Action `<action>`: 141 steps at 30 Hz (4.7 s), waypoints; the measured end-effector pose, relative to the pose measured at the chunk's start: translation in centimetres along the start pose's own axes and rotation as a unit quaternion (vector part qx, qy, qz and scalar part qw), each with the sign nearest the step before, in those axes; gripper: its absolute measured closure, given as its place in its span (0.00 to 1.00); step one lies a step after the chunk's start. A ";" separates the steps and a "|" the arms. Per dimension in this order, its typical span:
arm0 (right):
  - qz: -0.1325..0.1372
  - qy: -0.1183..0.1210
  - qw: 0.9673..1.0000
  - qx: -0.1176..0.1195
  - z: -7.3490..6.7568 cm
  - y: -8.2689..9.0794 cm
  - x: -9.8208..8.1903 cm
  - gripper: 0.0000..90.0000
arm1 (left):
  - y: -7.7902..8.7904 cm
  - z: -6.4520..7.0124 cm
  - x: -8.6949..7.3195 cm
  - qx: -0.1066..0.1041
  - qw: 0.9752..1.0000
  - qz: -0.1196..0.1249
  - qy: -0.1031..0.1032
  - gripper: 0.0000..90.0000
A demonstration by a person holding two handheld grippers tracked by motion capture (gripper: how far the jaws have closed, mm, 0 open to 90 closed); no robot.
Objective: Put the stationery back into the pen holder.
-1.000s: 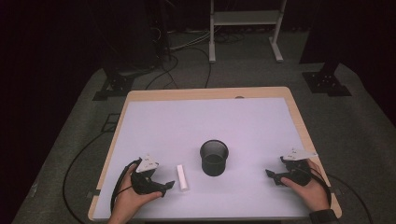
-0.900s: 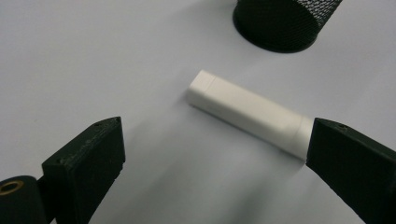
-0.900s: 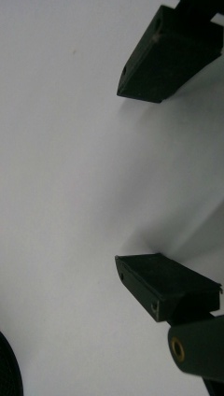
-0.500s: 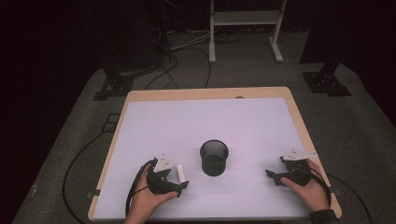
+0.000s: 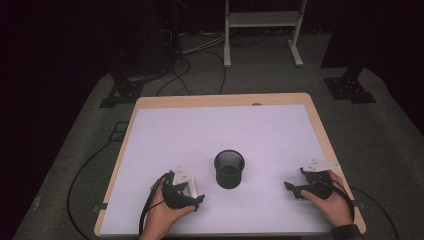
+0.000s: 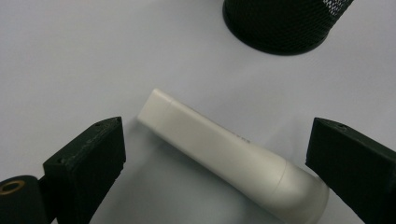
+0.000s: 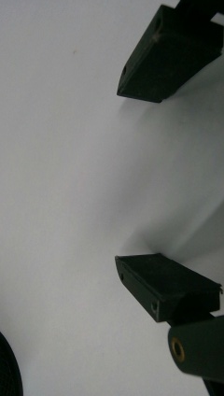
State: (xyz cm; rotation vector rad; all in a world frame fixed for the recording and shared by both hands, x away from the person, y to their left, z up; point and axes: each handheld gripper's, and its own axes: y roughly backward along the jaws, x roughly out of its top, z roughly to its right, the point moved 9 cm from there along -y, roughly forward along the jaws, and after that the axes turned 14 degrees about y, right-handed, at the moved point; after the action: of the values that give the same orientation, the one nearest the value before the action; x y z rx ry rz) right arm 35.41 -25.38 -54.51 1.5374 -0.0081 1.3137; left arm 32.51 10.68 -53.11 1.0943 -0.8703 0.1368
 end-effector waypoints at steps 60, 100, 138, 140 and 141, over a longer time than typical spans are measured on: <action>0.002 0.000 1.000 -0.001 0.0 0.0 0.0 0.16 | 3.6 -5.5 -2.4 0.010 1.000 -0.005 0.015 0.67; 0.002 -0.002 1.000 0.000 0.0 0.0 0.0 0.16 | 7.9 -3.3 2.7 -0.068 0.992 0.109 -0.001 0.72; 0.002 -0.003 1.000 0.001 0.0 0.0 0.0 0.16 | 11.6 0.4 10.0 -0.142 0.976 0.159 -0.044 0.72; 0.002 -0.002 1.000 0.001 0.0 0.0 0.0 0.16 | 11.6 0.6 10.3 -0.146 0.975 0.160 -0.047 0.72; 0.002 -0.002 1.000 0.001 0.0 0.0 0.0 0.16 | 11.6 0.7 10.4 -0.149 0.975 0.159 -0.049 0.72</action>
State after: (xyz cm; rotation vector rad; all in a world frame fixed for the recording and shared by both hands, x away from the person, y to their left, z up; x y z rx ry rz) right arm 35.44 -25.41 -54.53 1.5431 -0.0131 1.3143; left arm 33.31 12.54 -37.64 0.6816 -1.1129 0.2129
